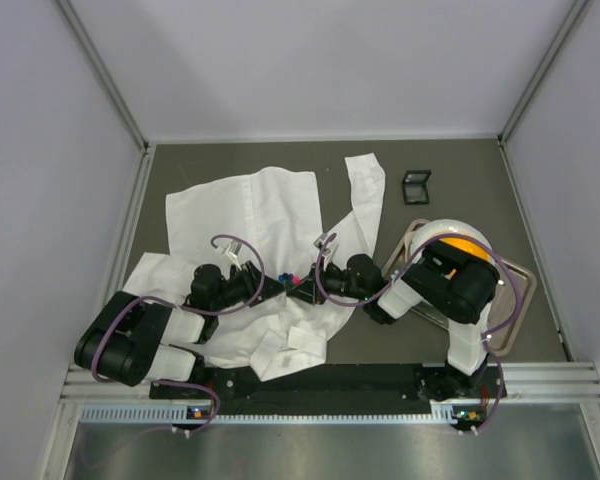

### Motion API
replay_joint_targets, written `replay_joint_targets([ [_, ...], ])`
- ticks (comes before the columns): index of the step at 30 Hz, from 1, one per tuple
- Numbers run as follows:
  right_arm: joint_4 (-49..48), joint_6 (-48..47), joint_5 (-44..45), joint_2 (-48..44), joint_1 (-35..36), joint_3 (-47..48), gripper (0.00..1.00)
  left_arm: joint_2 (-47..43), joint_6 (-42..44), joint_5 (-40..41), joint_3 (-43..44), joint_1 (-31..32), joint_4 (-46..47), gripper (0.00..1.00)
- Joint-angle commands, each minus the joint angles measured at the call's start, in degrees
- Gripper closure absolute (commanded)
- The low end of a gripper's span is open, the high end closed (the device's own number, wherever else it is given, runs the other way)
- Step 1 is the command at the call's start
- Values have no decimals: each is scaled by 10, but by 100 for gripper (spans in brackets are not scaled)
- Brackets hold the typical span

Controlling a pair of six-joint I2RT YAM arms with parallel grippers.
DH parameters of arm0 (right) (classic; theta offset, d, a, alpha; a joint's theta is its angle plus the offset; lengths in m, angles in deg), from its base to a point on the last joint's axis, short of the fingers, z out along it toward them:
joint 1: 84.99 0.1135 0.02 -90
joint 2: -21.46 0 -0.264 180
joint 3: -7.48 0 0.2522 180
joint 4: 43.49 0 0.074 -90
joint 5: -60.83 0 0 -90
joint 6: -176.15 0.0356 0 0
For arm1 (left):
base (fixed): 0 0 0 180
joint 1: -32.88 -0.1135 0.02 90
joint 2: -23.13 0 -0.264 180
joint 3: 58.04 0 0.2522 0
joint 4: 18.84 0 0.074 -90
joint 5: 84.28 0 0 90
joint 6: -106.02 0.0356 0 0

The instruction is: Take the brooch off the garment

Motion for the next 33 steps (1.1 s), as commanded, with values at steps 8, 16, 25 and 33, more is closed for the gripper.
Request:
replay_joint_targets([
  [8,-64,7,-57,5,7,12,100,6,1,-7,23,3,40,59],
  [16,-109,21,-84,13,7,7,100,5,8,0,21,3,28,70],
  [25,-130,27,-119,19,12,13,100,2,3,-9,21,3,43,83],
  [33,-191,60,-168,37,13,18,100,-15,10,-16,14,3,48,100],
])
